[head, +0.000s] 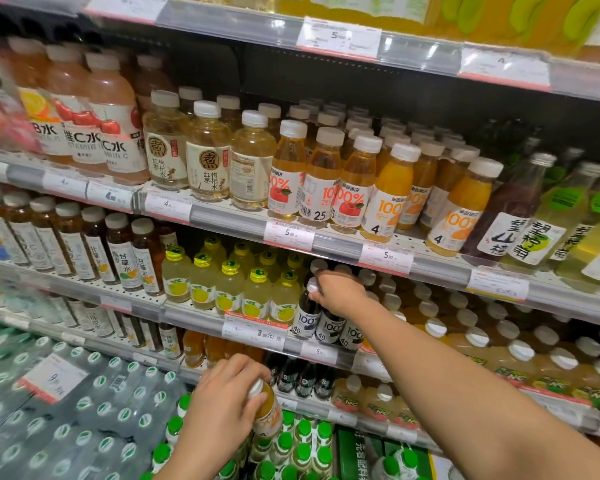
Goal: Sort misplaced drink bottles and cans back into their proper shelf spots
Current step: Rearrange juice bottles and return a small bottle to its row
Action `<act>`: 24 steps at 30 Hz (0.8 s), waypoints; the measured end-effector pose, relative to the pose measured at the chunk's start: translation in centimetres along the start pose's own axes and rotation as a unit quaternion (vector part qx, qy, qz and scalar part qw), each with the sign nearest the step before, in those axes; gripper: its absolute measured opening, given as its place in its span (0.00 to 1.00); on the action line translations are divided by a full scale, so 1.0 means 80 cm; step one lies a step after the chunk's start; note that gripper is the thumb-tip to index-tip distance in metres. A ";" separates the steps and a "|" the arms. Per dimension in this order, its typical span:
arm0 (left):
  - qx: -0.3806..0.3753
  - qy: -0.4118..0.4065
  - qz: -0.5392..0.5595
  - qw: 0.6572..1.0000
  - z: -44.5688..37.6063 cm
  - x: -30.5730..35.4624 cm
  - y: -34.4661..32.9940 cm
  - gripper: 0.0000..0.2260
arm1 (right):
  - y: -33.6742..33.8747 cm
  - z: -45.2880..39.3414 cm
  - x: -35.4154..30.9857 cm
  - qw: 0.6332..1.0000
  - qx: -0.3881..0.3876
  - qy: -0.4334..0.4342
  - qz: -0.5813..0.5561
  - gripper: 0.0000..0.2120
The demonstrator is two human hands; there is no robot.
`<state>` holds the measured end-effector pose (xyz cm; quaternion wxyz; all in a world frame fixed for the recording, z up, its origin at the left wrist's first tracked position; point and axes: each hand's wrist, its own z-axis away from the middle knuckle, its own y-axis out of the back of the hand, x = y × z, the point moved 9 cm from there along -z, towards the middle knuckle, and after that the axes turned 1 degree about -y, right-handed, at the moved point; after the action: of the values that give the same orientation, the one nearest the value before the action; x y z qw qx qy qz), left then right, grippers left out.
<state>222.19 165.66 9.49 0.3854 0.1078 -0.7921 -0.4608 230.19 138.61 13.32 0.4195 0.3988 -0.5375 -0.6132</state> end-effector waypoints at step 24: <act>0.028 -0.025 0.000 0.999 -0.052 0.049 0.038 0.25 | 0.046 0.100 0.015 0.990 0.067 0.058 -0.111 0.27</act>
<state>223.08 162.58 15.16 0.3624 0.1075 -0.8139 -0.4412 222.58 139.82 17.79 0.3521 0.5183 -0.5046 -0.5940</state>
